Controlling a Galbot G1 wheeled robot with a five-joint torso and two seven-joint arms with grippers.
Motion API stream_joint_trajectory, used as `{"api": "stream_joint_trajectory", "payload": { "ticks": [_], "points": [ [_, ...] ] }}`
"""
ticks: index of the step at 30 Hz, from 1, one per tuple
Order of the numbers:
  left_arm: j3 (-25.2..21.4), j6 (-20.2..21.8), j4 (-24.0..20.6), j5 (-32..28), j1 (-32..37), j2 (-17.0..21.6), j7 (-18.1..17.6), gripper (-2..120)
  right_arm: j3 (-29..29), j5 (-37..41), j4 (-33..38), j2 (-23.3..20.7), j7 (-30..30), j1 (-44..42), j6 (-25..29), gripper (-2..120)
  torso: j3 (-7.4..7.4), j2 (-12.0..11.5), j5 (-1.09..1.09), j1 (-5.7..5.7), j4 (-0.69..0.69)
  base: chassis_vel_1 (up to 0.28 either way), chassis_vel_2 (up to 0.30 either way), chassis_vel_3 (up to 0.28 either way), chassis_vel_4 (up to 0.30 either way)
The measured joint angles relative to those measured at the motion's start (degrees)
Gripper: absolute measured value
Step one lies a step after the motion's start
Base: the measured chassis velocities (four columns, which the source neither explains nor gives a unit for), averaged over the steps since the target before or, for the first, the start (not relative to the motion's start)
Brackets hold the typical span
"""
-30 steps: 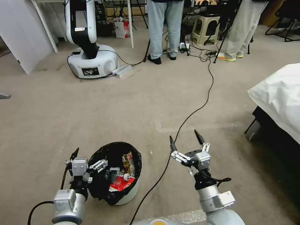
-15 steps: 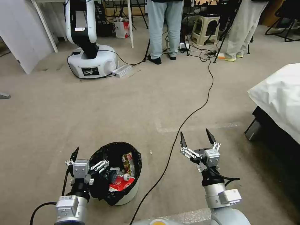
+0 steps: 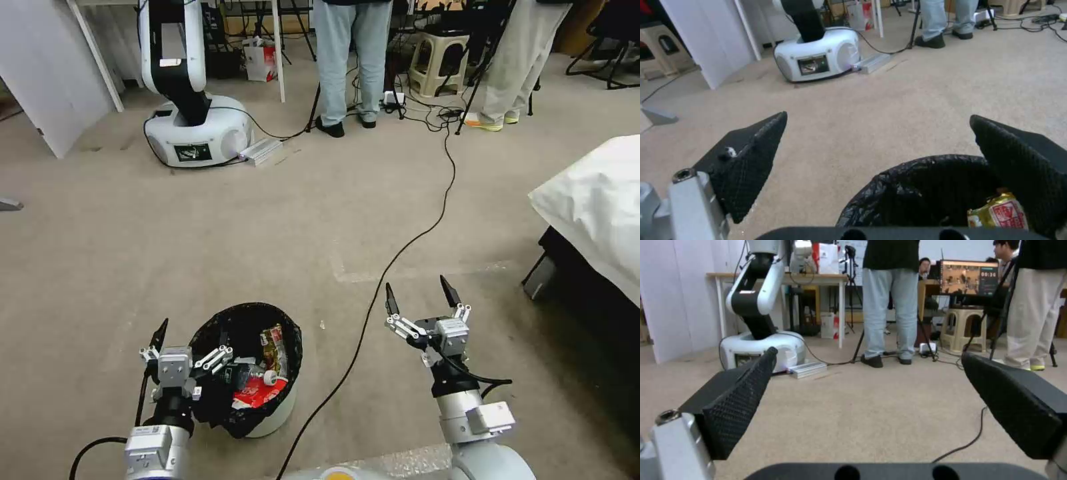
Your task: Pick up the trash bin, then pick up the garbage from the floor and place it into the trash bin.
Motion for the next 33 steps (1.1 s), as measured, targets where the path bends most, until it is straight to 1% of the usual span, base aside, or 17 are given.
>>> {"api": "stream_joint_trajectory", "payload": {
  "ticks": [33],
  "points": [
    [-0.01,0.20,0.00,-0.14,-0.03,0.03,-0.02,100,-0.07,0.00,-0.02,-0.03,-0.04,0.01,0.02,100,0.00,0.00,0.00,0.00,0.00,0.000,0.000,0.000,0.000]
  ]
}}
